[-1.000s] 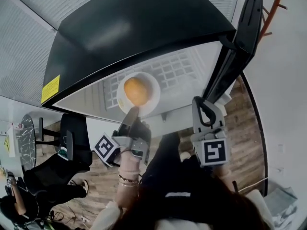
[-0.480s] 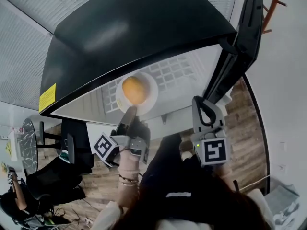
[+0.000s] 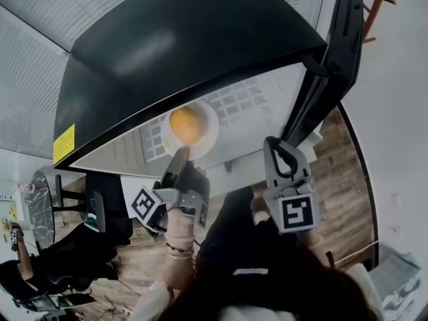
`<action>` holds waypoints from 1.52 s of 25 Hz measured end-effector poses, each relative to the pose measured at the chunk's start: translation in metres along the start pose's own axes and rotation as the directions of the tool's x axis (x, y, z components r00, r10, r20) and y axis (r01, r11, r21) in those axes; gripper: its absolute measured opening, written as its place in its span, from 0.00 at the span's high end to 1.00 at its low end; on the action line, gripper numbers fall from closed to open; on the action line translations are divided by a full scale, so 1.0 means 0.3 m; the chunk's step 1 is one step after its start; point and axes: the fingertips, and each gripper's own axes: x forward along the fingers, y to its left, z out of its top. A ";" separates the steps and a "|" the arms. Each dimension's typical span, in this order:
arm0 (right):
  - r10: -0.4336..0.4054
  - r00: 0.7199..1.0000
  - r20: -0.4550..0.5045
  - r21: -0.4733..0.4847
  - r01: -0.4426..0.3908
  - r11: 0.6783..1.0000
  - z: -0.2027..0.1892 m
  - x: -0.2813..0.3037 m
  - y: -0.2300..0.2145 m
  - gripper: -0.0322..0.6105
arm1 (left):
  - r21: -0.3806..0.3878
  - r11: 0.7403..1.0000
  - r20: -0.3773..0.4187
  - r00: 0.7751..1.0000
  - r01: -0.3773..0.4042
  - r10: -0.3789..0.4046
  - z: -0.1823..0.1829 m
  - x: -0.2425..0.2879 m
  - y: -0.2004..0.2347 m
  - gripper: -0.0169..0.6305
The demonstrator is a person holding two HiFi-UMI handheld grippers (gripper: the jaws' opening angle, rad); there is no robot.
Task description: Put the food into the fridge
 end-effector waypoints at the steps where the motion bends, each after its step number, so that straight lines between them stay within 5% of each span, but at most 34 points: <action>1: -0.001 1.000 -0.002 0.001 0.001 1.000 -0.001 0.001 -0.001 0.95 | -0.003 1.000 0.001 1.000 0.006 -0.006 0.001 0.003 -0.003 0.91; 38: 0.041 0.998 -0.049 0.014 -0.041 0.999 -0.037 0.003 0.026 0.95 | 0.037 0.998 0.003 0.998 0.060 -0.060 -0.005 -0.011 -0.020 0.81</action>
